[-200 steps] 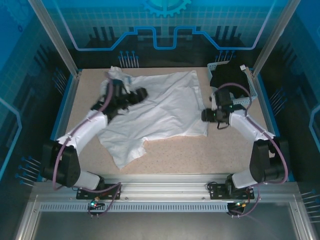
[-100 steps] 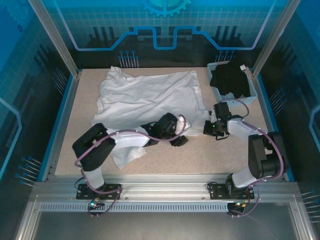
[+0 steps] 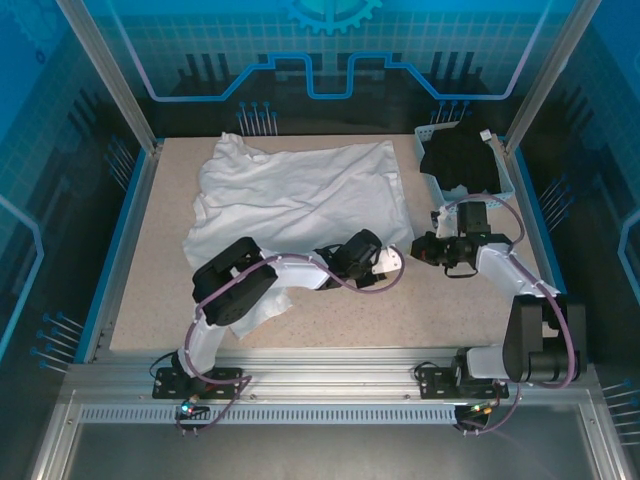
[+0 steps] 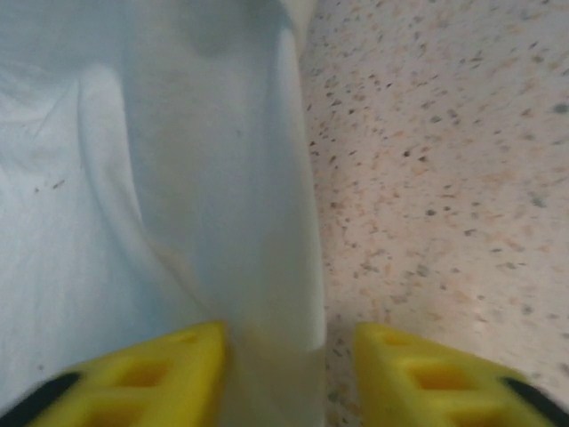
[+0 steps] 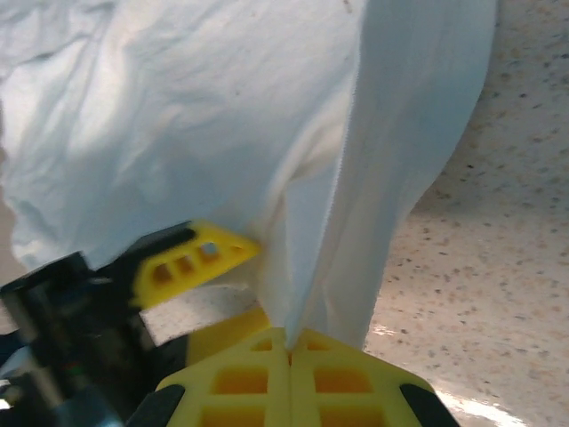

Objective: Fold the inside-out t-shirt

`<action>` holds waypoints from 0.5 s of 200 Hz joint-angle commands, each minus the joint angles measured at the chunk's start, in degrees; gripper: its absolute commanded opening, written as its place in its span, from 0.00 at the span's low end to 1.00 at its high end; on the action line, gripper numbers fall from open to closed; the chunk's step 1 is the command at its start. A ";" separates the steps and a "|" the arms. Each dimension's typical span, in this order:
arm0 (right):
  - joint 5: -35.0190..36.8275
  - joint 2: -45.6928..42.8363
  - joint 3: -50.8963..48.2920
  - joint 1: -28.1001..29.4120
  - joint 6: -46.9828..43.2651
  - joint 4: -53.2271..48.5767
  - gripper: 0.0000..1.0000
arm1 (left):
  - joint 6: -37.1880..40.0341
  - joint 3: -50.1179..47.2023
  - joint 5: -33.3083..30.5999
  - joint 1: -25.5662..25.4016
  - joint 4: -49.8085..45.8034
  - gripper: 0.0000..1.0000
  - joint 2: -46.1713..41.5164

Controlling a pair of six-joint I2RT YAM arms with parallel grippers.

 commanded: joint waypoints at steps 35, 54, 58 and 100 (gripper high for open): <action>-7.42 4.97 1.92 -2.53 2.45 3.70 0.00 | -1.34 3.78 -0.23 0.43 -1.99 0.00 0.66; -3.28 9.12 5.40 -2.52 2.71 4.03 0.04 | -5.34 4.39 4.93 1.71 -5.58 0.00 -0.79; -2.44 9.93 6.13 -2.48 2.79 4.07 0.05 | -6.48 4.80 6.38 2.13 -6.60 0.00 -1.02; 8.70 10.98 9.79 -0.14 1.12 2.41 0.24 | -19.27 11.30 24.71 7.72 -17.88 0.00 -0.06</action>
